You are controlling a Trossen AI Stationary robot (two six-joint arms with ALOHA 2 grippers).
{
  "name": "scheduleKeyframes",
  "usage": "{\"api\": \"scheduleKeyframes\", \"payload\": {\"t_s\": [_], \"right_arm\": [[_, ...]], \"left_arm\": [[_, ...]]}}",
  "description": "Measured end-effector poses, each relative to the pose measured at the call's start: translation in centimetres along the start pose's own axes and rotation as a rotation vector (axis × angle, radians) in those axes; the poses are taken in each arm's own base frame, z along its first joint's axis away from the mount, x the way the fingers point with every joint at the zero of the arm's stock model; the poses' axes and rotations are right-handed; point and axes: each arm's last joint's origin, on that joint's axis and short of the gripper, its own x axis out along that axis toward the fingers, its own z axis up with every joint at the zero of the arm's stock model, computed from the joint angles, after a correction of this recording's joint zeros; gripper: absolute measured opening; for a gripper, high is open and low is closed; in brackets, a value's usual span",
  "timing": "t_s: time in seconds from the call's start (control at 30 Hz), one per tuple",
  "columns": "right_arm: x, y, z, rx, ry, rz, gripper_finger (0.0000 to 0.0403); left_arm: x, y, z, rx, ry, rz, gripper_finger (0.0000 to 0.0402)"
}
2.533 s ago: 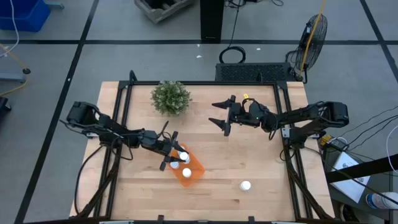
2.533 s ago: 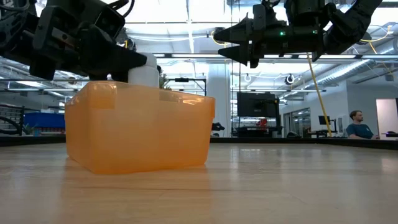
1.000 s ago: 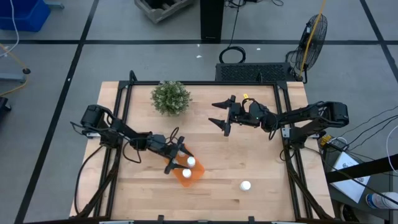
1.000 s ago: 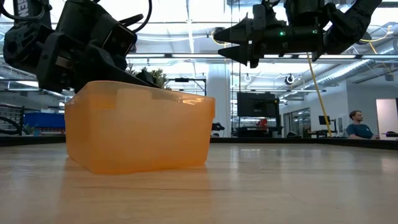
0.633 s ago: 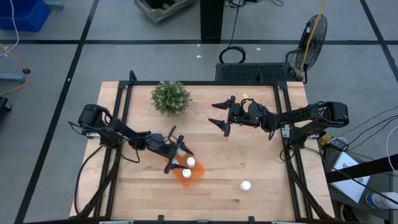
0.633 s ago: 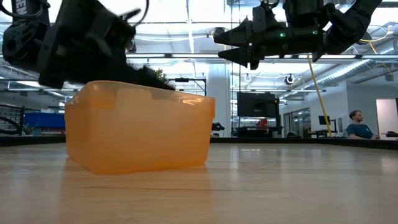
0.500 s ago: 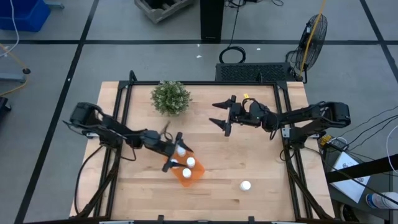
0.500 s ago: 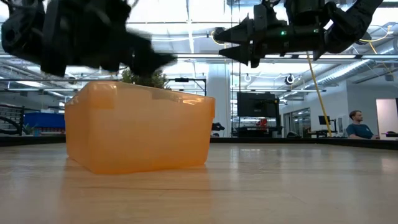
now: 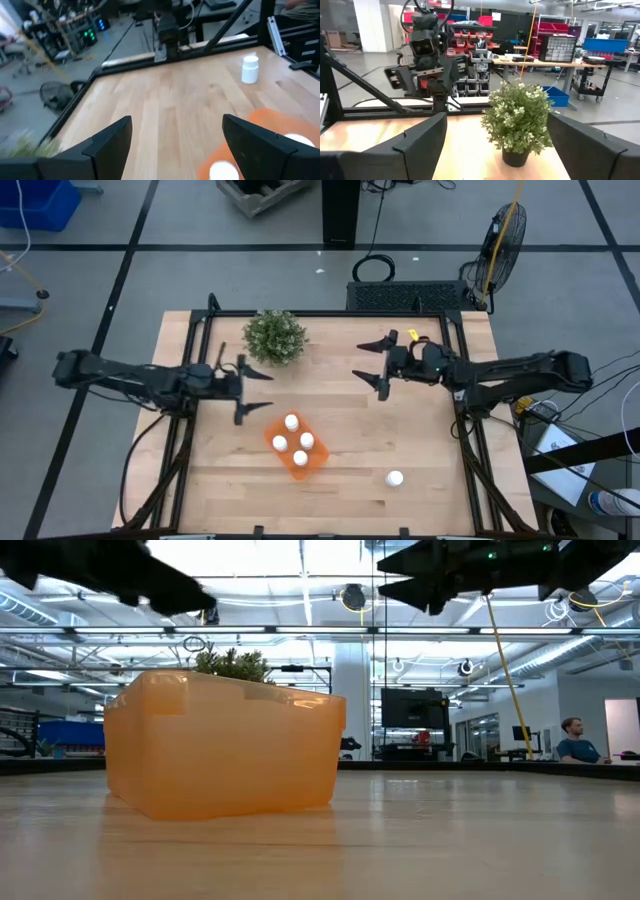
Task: Pick and place pill bottles into a basket
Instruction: Put the white medicine bottle into the orange bin
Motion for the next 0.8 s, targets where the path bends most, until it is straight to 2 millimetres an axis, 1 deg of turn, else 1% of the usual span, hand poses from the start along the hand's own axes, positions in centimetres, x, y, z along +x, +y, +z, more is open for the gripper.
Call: {"api": "scheduleKeyframes", "payload": {"t_s": [0.1,0.2,0.27,0.37,0.43,0.5,0.57,0.67,0.8], "right_arm": [[-0.9,-0.1,0.6,-0.001,0.015,0.001,0.0334],[-2.0,-0.1,1.0,0.004,0.049,0.001,0.0334],[-3.0,0.0,1.0,-0.008,0.111,-0.054,0.0334],[-4.6,0.4,1.7,-0.061,0.271,-0.166,0.0334],[-5.5,1.0,2.9,-0.063,0.329,-0.198,0.0334],[-6.0,1.8,4.4,-0.043,0.353,-0.19,0.0334],[-6.4,2.6,5.6,-0.033,0.406,-0.171,0.0334],[-6.6,3.9,6.8,-0.034,0.551,-0.152,0.0334],[-6.0,5.5,7.8,-0.04,0.789,-0.168,0.0334]], "left_arm": [[-1.8,0.5,-0.2,-0.033,0.037,0.022,0.0313],[-2.9,0.5,-1.1,-0.079,0.06,0.028,0.0304],[-3.1,0.3,-2.4,-0.095,0.056,0.03,0.0297],[-3.2,-0.1,-4.9,-0.135,0.044,0.052,0.0286],[-3.2,-0.3,-6.3,-0.172,0.004,0.06,0.0279],[-3.3,-0.5,-7.3,-0.199,-0.029,0.063,0.0273],[-3.3,-0.6,-8.1,-0.201,-0.024,0.081,0.0268],[-3.4,-0.6,-8.9,-0.202,-0.006,0.135,0.0261],[-3.4,-0.5,-8.9,-0.196,-0.007,0.158,0.0255]]}}
